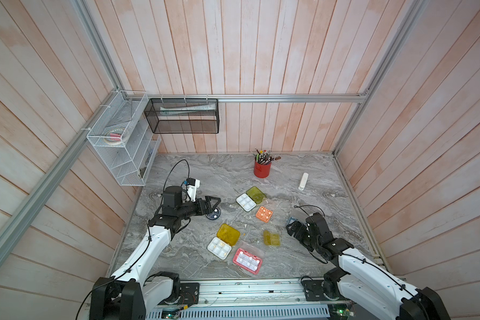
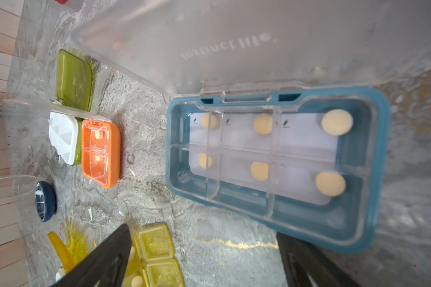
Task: Close pillboxes
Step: Adjust the pillbox at the center of the board, then move the pillbox to the center of the board.
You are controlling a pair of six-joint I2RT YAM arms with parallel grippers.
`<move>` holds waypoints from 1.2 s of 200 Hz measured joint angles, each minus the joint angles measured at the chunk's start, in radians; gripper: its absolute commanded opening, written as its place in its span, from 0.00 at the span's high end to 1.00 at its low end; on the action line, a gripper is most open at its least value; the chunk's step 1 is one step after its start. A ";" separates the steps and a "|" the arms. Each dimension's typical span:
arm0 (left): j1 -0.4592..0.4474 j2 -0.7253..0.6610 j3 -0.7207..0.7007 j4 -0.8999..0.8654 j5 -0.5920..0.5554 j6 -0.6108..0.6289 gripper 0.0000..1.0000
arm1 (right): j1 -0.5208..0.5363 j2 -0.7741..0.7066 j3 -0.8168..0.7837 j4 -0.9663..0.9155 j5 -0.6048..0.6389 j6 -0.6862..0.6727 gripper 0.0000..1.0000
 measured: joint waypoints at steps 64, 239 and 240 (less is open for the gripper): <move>-0.054 0.040 0.006 0.002 0.039 0.003 0.05 | 0.113 0.052 0.074 0.007 -0.041 -0.056 0.06; -0.774 0.449 0.451 -0.048 -0.151 -0.087 0.08 | -0.344 -0.119 0.183 -0.196 -0.080 -0.245 0.04; -0.777 0.455 0.457 -0.047 -0.151 -0.087 0.08 | -0.348 -0.119 0.183 -0.196 -0.081 -0.246 0.04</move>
